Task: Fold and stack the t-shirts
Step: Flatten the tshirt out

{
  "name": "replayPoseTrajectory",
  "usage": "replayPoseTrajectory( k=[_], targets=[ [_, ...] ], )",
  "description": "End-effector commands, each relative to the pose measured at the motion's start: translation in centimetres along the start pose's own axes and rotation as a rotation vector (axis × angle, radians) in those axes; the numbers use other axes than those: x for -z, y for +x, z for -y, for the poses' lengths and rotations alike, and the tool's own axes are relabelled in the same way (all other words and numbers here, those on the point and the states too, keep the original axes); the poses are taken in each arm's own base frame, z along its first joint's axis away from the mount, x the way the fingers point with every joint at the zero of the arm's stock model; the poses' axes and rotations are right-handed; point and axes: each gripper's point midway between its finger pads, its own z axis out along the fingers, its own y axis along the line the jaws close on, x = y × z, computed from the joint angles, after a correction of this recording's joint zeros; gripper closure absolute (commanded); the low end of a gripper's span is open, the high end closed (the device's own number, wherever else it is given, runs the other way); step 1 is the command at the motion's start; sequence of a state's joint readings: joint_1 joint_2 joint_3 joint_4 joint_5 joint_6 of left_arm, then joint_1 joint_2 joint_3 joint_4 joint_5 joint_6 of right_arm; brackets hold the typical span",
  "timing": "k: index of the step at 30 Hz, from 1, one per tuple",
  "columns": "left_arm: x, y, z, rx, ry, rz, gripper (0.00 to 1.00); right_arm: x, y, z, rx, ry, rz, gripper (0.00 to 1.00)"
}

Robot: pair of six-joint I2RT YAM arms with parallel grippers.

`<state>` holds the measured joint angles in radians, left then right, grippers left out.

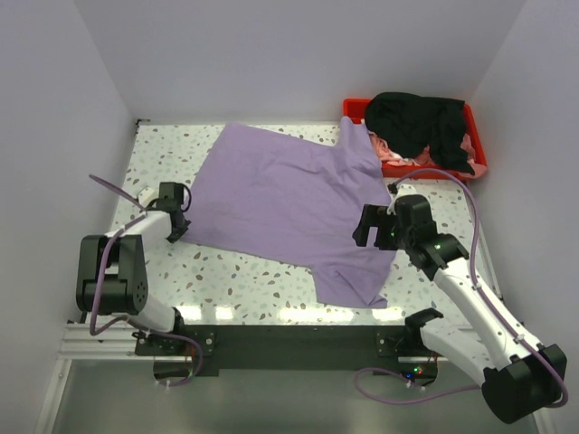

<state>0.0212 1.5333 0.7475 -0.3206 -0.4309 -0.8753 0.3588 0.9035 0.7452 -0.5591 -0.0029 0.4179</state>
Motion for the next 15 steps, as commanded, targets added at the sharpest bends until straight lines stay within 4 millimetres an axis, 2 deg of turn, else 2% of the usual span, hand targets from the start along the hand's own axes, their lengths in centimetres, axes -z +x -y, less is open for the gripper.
replayPoseTrajectory(
  k=[1,4,5,7,11,14,15],
  targets=[
    [-0.4,0.7,-1.2,0.016,-0.024,-0.003,1.0,-0.2,-0.3,-0.3,0.016,-0.022,0.017,0.01],
    [0.3,0.9,-3.1,0.038,-0.057,0.032,1.0,-0.2,-0.3,-0.3,0.021,-0.023,0.016,0.01],
    [0.3,1.8,-4.3,0.037,-0.078,0.024,1.0,-0.4,-0.1,-0.2,0.02,-0.021,0.011,0.01],
    [0.9,2.0,-5.5,0.058,-0.099,0.043,1.0,-0.4,0.0,-0.3,0.023,-0.024,0.004,0.01],
    [1.5,3.5,-8.9,0.122,-0.195,0.05,1.0,-0.7,0.4,-0.3,0.024,-0.029,-0.016,0.01],
    [2.6,3.3,-9.3,0.179,-0.197,0.054,1.0,-0.8,0.6,-0.3,0.021,-0.029,-0.027,0.01],
    [3.3,3.2,-10.1,0.184,-0.222,0.066,1.0,-1.0,0.8,-0.2,0.017,-0.022,-0.035,0.01]
  ],
)
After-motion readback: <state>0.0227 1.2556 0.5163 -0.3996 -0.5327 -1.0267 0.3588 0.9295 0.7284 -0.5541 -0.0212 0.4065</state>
